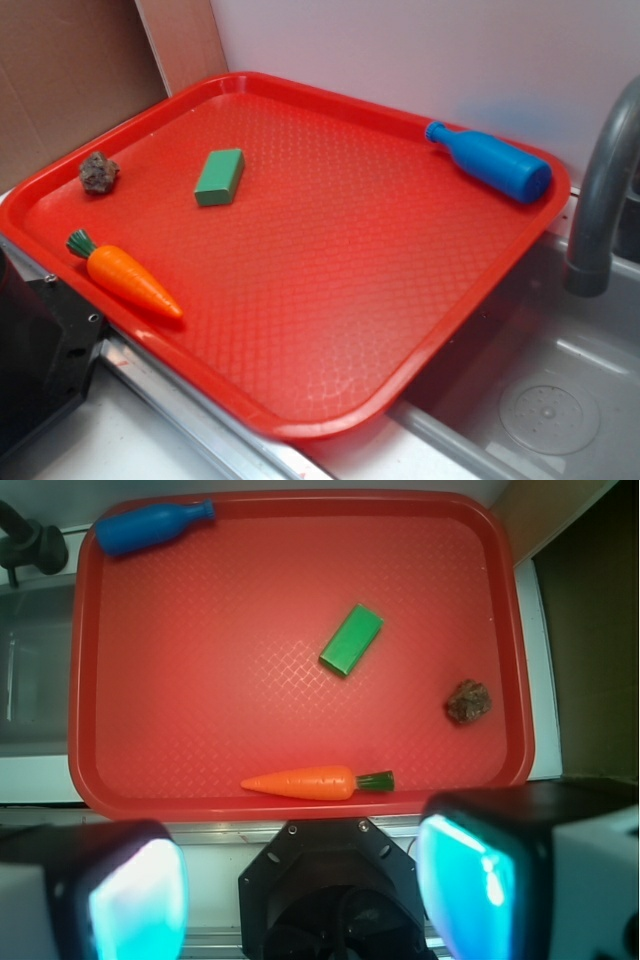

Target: Grab the rock.

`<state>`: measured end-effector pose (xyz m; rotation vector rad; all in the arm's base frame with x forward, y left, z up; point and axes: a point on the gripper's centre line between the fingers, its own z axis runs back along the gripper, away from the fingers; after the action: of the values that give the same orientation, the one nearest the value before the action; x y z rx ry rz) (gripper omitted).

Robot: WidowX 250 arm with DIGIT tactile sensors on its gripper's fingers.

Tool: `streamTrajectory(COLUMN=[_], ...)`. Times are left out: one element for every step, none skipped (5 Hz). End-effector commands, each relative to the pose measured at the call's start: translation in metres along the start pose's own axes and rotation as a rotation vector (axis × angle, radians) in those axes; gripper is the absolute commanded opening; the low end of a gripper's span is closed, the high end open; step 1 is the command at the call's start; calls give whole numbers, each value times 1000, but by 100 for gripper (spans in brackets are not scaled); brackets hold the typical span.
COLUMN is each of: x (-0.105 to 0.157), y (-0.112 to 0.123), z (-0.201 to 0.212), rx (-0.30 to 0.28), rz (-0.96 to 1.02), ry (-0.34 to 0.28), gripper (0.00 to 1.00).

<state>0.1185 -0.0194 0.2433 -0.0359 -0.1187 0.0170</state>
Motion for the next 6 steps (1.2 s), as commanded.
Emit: streamTrajectory(x=[0, 14, 21, 25, 18, 13], y=[0, 42, 75, 100, 132, 158], z=[0, -42, -76, -103, -125, -141], rx=[0, 76, 80, 85, 95, 139], rz=[0, 179, 403, 608, 796, 900], ry=[0, 19, -3, -40, -67, -64], gripper=[100, 100, 100, 100, 100, 100])
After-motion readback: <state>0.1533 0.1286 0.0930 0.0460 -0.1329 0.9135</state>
